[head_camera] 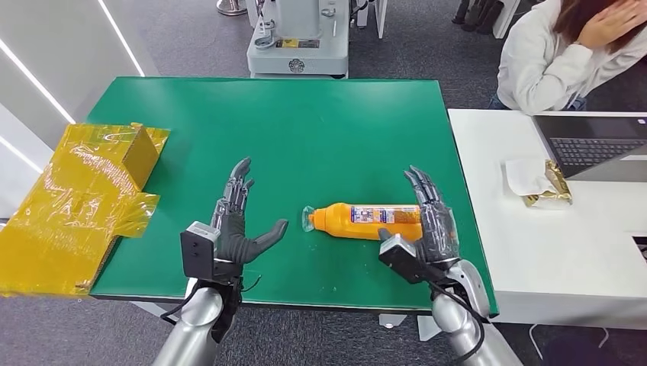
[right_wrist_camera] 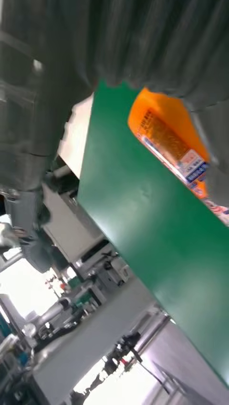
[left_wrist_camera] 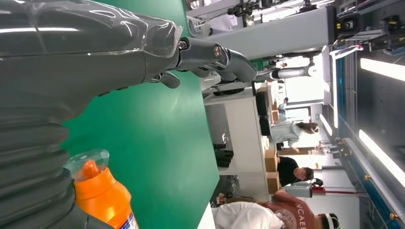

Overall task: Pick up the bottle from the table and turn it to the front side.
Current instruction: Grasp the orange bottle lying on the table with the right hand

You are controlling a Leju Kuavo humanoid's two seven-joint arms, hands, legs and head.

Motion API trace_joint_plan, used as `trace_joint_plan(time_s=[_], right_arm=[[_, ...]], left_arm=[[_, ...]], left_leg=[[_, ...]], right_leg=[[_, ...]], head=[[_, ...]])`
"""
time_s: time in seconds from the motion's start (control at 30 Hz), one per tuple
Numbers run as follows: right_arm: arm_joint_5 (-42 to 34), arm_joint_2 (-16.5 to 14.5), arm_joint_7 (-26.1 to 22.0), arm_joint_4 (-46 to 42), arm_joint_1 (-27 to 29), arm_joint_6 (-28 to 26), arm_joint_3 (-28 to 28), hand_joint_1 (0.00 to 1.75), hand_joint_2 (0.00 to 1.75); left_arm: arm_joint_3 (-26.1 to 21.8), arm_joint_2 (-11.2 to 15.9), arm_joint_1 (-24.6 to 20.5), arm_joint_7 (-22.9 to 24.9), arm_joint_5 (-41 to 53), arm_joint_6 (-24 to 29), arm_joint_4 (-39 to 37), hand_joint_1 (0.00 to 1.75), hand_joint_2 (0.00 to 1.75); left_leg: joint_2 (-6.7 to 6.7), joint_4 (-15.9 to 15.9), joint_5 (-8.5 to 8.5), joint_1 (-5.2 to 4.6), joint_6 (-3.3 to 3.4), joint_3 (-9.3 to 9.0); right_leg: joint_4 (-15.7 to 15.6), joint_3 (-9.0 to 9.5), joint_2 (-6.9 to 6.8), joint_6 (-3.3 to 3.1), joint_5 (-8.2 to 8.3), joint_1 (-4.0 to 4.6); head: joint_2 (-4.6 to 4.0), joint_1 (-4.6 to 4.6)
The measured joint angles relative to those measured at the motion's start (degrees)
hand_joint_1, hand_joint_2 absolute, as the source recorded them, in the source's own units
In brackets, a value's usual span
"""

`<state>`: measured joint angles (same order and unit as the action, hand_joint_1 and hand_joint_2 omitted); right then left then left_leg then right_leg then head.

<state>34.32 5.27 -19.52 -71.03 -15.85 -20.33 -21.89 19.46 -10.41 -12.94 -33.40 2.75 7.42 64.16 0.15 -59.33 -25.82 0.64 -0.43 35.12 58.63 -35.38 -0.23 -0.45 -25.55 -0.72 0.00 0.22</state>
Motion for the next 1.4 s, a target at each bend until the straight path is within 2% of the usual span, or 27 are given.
trace_joint_plan(time_s=[0.2, 0.37, 0.57, 0.77, 1.1, 1.27, 1.4], right_arm=[[-11.03, -0.07, -0.18, 9.68, -6.54, 9.76, -0.70, 0.00, 1.75], [-20.42, -0.29, 1.13, 17.52, -11.97, 22.02, -0.82, 0.00, 1.75], [-24.03, -0.12, 2.12, 26.42, -18.13, 30.18, -2.41, 0.00, 1.75], [-23.99, 0.07, 2.86, 33.14, -24.99, 33.18, -7.63, 0.00, 1.75], [-19.06, -0.01, 5.50, 36.25, -32.07, 32.25, -19.65, 0.00, 1.75], [-19.79, 0.00, 6.39, 36.56, -34.16, 34.85, -23.55, 0.00, 1.75], [-23.67, 0.01, 7.04, 36.84, -35.31, 38.55, -24.95, 0.00, 1.75]], left_arm=[[0.76, 0.44, -1.32, -0.21, -1.71, -1.26, -1.82, 0.00, 1.75], [1.30, 0.79, -2.34, 0.50, -5.54, -5.45, -3.03, 0.00, 1.75], [1.62, 1.26, -2.50, 1.67, -9.00, -7.57, -3.17, 0.00, 1.75], [1.61, 1.93, -2.08, 3.18, -15.12, -12.11, -3.19, 0.00, 1.75], [0.71, 2.89, -1.26, 8.84, -28.85, -24.91, -4.58, 0.00, 1.75], [0.01, 2.91, -1.23, 10.97, -32.97, -28.60, -5.86, 0.00, 1.75], [-0.11, 2.98, -1.24, 11.85, -34.82, -30.42, -6.94, 0.00, 1.75]], left_leg=[[0.00, -0.01, 0.00, 0.00, 0.00, 0.01], [-0.01, -0.02, 0.01, 0.00, 0.00, 0.00], [0.01, -0.03, 0.00, 0.00, 0.00, 0.01], [-0.01, -0.03, 0.01, 0.00, 0.00, 0.01], [-0.02, -0.03, 0.01, 0.00, 0.00, 0.01], [-0.01, -0.03, 0.01, 0.00, 0.00, 0.01], [-0.01, -0.04, 0.01, 0.00, 0.00, 0.00]], right_leg=[[0.01, 0.00, 0.01, 0.00, 0.01, 0.00], [0.01, 0.00, 0.00, 0.00, 0.01, 0.00], [0.02, -0.01, 0.02, -0.01, 0.01, 0.00], [0.04, 0.00, 0.01, -0.01, 0.01, 0.00], [0.04, -0.01, 0.01, -0.01, 0.01, 0.00], [0.04, -0.01, 0.01, -0.01, 0.01, 0.00], [0.04, -0.01, 0.01, -0.01, 0.01, 0.00]], head=[[0.00, -0.01], [0.00, -0.02], [0.00, -0.02], [0.00, -0.01], [0.00, -0.01], [0.00, -0.01], [0.00, -0.01]])
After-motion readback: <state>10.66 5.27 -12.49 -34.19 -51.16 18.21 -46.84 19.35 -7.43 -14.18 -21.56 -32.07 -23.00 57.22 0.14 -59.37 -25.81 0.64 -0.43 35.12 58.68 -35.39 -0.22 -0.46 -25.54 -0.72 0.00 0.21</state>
